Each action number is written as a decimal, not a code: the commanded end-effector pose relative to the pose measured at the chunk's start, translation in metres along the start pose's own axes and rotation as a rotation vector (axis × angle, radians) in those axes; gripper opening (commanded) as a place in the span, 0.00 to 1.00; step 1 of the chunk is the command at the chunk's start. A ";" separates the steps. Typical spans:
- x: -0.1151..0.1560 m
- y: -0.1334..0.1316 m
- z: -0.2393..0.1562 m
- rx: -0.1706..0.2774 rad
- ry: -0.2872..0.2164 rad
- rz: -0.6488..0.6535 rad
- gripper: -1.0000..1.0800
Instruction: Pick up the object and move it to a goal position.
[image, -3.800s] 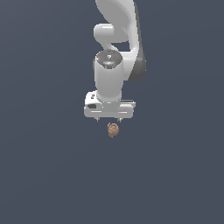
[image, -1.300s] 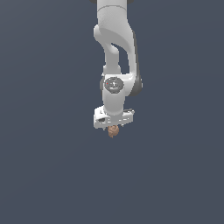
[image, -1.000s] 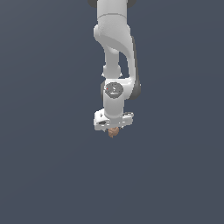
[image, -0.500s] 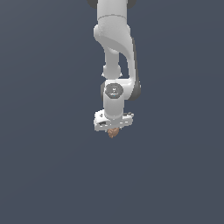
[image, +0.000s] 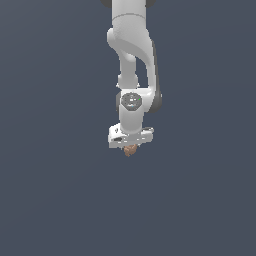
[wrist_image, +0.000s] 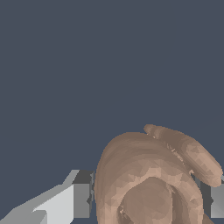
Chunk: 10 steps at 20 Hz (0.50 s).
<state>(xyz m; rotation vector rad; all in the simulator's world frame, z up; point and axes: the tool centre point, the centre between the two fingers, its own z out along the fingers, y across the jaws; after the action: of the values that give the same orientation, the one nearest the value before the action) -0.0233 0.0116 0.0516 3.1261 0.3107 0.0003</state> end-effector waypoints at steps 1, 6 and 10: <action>-0.002 -0.005 -0.007 0.000 0.001 -0.001 0.00; -0.008 -0.022 -0.030 -0.001 0.001 -0.001 0.00; -0.016 -0.042 -0.057 -0.001 0.001 -0.001 0.00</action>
<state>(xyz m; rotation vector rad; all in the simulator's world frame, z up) -0.0425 0.0423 0.0973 3.1256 0.3110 -0.0001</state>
